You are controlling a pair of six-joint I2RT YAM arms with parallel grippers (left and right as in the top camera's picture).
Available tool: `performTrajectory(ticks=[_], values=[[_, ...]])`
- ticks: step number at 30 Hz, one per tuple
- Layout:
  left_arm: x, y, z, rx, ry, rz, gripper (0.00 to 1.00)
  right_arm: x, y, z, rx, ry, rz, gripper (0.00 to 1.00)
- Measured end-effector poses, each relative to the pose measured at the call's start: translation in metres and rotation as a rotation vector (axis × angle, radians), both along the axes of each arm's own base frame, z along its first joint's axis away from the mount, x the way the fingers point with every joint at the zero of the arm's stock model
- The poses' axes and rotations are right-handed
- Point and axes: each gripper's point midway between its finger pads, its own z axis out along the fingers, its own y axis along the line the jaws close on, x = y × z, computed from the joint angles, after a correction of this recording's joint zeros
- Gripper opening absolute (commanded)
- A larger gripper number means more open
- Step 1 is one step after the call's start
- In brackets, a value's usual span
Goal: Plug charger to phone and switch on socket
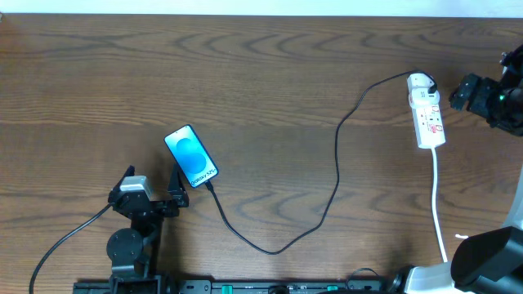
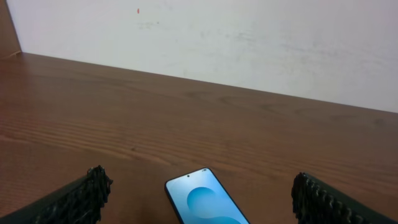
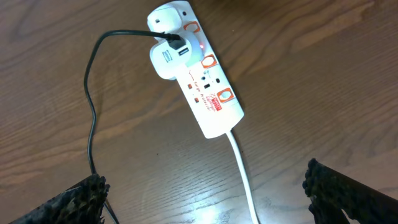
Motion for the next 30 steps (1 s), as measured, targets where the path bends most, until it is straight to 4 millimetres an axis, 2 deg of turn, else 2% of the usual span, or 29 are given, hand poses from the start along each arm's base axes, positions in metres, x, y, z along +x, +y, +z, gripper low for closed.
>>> performTrajectory(ticks=[9, 15, 21, 25, 30], values=[[0.0, 0.0, 0.0, 0.0, 0.0, 0.0, 0.95, 0.002, 0.001, 0.001, 0.002, -0.009, 0.004, 0.99], [0.0, 0.0, 0.0, 0.0, 0.0, 0.0, 0.95, 0.023, 0.006, 0.009, -0.016, -0.102, 0.034, 0.99], [0.0, 0.0, 0.0, 0.0, 0.0, 0.0, 0.96, 0.03, 0.034, 0.009, -0.05, -0.228, 0.105, 0.99], [0.0, 0.0, 0.0, -0.001, 0.001, -0.001, 0.95, 0.021, 0.058, 0.007, -0.087, -0.351, 0.158, 0.99], [0.0, 0.0, 0.0, -0.007, 0.0, 0.0, 0.96, 0.007, 0.079, 0.0, -0.115, -0.462, 0.201, 0.99]])
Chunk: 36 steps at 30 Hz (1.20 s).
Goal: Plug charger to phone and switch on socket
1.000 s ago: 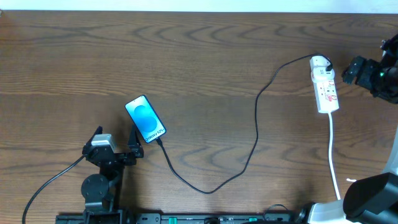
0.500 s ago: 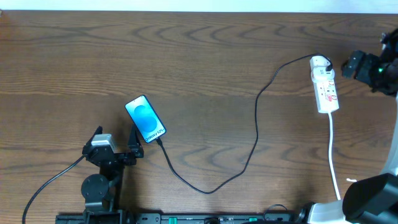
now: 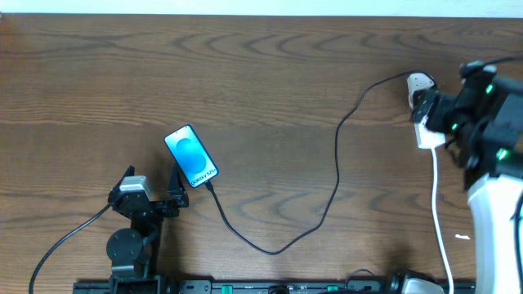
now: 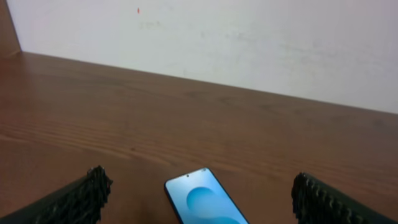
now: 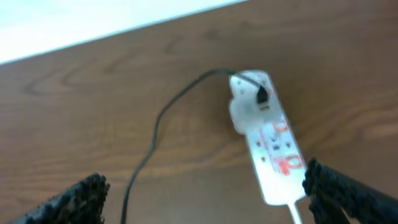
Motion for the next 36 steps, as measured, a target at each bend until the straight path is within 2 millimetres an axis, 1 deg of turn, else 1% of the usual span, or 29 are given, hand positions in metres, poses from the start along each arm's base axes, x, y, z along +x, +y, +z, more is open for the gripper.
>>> performTrajectory(ticks=[3, 7, 10, 13, 22, 30, 36], values=[[0.0, 0.0, 0.0, -0.001, 0.0, 0.0, 0.95, -0.01, 0.014, -0.011, -0.014, -0.067, 0.032, 0.99], [0.0, 0.0, 0.0, -0.004, 0.0, -0.002, 0.95, -0.023, 0.031, -0.02, -0.029, -0.176, 0.077, 0.99], [0.0, -0.001, 0.0, -0.005, 0.0, -0.003, 0.95, -0.035, 0.042, -0.024, -0.038, -0.248, 0.104, 0.99], [0.0, -0.001, 0.0, -0.006, 0.0, -0.002, 0.95, -0.048, 0.048, -0.025, -0.049, -0.316, 0.118, 0.99], [0.0, 0.0, 0.0, -0.008, 0.0, -0.002, 0.95, -0.081, 0.055, -0.03, -0.076, -0.47, 0.128, 0.99], [0.0, 0.0, 0.0, -0.008, 0.0, -0.002, 0.95, -0.099, 0.058, -0.043, -0.086, -0.526, 0.128, 0.99], [0.0, 0.0, 0.0, -0.008, 0.0, -0.002, 0.95, -0.111, 0.068, -0.046, -0.09, -0.6, 0.16, 0.99]])
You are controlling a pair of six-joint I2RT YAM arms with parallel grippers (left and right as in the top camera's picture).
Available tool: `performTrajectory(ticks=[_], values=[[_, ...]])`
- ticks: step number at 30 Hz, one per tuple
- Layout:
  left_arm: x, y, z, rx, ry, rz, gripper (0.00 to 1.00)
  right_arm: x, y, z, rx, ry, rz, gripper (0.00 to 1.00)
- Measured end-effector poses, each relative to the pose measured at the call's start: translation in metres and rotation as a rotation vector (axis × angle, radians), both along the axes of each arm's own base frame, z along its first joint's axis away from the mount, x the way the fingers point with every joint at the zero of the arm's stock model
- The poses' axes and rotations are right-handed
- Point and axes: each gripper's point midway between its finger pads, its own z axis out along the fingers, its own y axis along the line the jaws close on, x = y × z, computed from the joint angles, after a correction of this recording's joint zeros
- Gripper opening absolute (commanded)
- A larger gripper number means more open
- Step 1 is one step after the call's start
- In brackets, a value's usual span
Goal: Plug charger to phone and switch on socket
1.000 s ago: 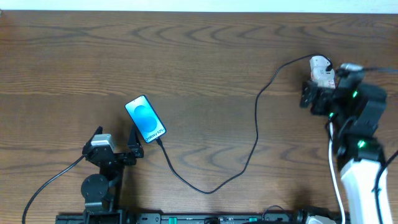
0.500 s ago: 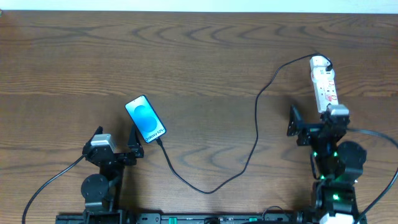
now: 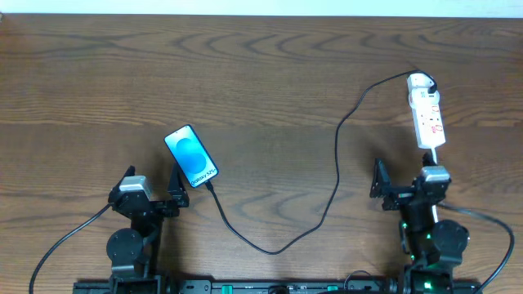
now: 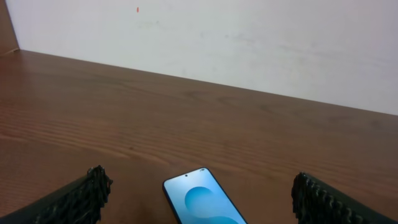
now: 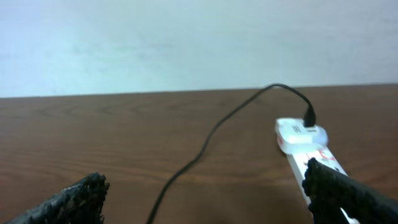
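Observation:
A phone (image 3: 191, 155) with a lit blue screen lies on the wooden table, left of centre, also in the left wrist view (image 4: 202, 203). A black charger cable (image 3: 337, 175) runs from its lower end to a white adapter in the white power strip (image 3: 426, 110) at the far right, seen too in the right wrist view (image 5: 308, 142). My left gripper (image 3: 151, 194) rests open just in front of the phone. Near the front edge, my right gripper (image 3: 402, 189) stands open and empty, short of the strip.
The strip's white lead (image 3: 437, 159) runs from it toward the front edge, passing by my right arm. A pale wall (image 4: 249, 43) stands behind the table's far edge.
My right arm has moved from over the power strip back to the front edge, gripper open. The phone, cable, strip and left arm have not moved.
My right gripper was open at the far right beside the power strip, whose first switch glowed red, the cable plugged in at both ends. Then it stood over the strip. Now it rests near the front edge. The left arm stayed still throughout.

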Motion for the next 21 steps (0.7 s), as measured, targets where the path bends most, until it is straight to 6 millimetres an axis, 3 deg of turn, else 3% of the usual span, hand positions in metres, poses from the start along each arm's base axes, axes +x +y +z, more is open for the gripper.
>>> performTrajectory(ticks=[10, 21], values=[[0.0, 0.0, 0.0, 0.0, 0.0, 0.0, 0.95, -0.011, 0.007, 0.001, -0.03, -0.038, 0.022, 0.99], [0.0, 0.0, 0.0, 0.0, 0.0, 0.0, 0.95, -0.015, 0.005, -0.011, -0.059, 0.003, 0.013, 0.99]])
